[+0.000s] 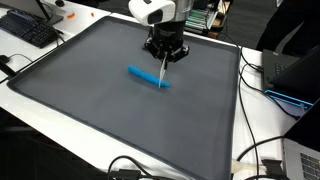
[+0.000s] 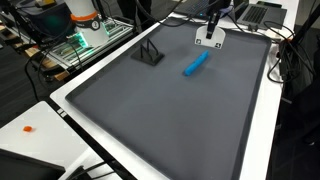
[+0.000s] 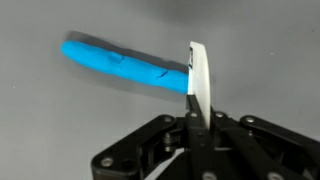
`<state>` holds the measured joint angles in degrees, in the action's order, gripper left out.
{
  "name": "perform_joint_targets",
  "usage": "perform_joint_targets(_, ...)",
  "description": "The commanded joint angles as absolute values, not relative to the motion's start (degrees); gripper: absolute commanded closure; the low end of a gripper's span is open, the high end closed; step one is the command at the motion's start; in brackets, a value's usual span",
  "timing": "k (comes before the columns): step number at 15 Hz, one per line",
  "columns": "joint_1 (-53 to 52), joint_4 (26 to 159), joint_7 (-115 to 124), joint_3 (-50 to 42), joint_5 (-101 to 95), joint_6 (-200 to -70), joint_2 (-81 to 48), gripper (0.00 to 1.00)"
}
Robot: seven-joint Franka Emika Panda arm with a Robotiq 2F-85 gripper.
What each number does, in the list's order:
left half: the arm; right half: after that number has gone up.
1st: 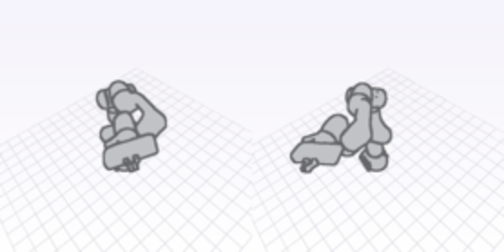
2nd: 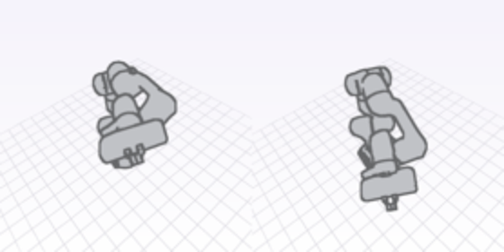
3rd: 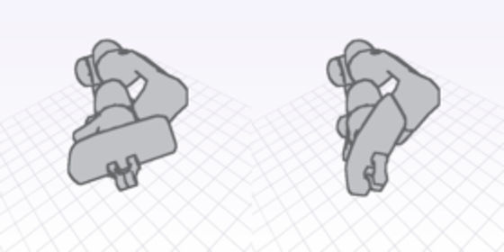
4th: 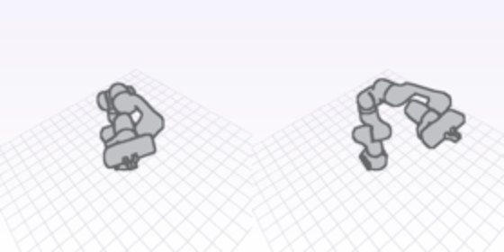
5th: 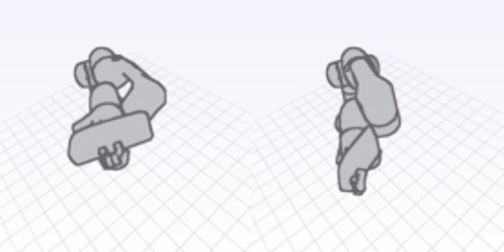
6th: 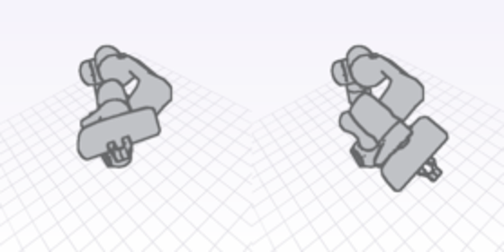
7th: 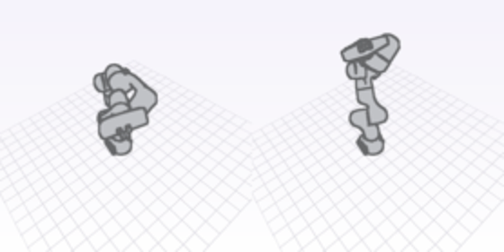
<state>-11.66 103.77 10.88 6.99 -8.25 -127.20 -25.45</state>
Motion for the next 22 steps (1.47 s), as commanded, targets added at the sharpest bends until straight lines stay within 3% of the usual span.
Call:
perform_joint_targets(1, -13.1, 103.2, 10.9, 5.6, -10.1, -128.4, -26.9, 0.99)
perform_joint_targets(22, -15.4, 104.8, 14.3, 2.1, -12.0, -136.4, -31.1, 0.99)
